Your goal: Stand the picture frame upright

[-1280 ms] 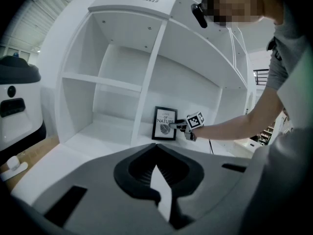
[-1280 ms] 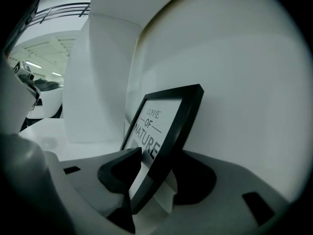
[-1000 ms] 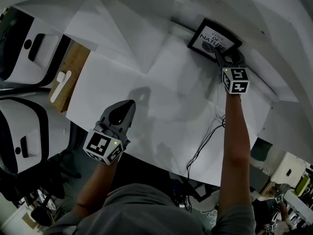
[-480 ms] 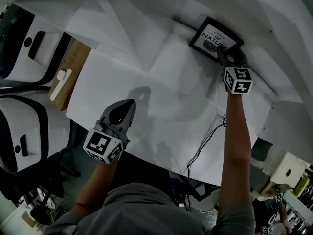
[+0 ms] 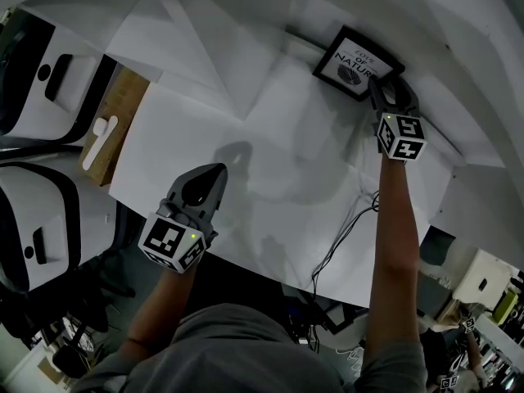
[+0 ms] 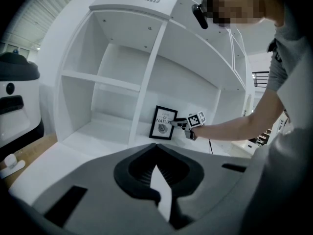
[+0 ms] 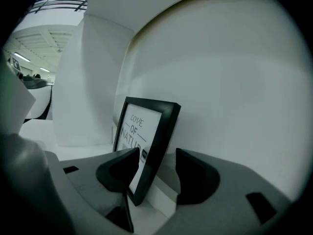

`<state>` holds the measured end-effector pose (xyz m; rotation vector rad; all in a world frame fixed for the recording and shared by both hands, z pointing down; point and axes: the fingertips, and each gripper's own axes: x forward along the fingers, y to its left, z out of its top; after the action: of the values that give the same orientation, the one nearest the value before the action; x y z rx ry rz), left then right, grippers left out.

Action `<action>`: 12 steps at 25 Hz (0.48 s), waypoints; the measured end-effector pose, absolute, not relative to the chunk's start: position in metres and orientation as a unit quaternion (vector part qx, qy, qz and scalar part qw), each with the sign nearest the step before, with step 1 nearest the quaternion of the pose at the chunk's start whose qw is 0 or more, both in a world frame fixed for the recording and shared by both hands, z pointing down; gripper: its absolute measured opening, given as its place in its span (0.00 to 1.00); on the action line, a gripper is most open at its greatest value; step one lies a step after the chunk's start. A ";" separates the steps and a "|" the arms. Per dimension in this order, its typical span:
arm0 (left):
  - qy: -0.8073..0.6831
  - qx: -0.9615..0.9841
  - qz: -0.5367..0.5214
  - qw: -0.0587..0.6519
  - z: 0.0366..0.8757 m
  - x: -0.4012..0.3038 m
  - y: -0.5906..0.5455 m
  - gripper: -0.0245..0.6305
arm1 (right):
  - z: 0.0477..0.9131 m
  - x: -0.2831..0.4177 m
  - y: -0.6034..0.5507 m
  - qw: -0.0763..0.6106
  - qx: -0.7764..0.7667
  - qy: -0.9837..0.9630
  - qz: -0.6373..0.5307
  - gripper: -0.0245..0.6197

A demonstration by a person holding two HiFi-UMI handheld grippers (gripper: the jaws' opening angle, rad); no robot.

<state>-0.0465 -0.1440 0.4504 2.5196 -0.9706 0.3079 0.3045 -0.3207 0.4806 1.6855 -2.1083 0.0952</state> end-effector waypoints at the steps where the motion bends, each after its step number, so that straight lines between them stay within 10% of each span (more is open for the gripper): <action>1: -0.347 0.907 0.110 0.210 0.450 -0.045 -0.144 0.05 | 0.479 0.306 -0.318 0.217 0.612 -0.759 0.033 0.39; 12: -0.336 0.917 0.096 0.194 0.433 -0.037 -0.154 0.05 | 0.456 0.304 -0.283 0.192 0.631 -0.751 0.035 0.39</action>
<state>-0.0369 -0.1538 0.4329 2.5706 -0.9422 0.2684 0.3040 -0.2831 0.4563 1.7726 -2.1080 0.0990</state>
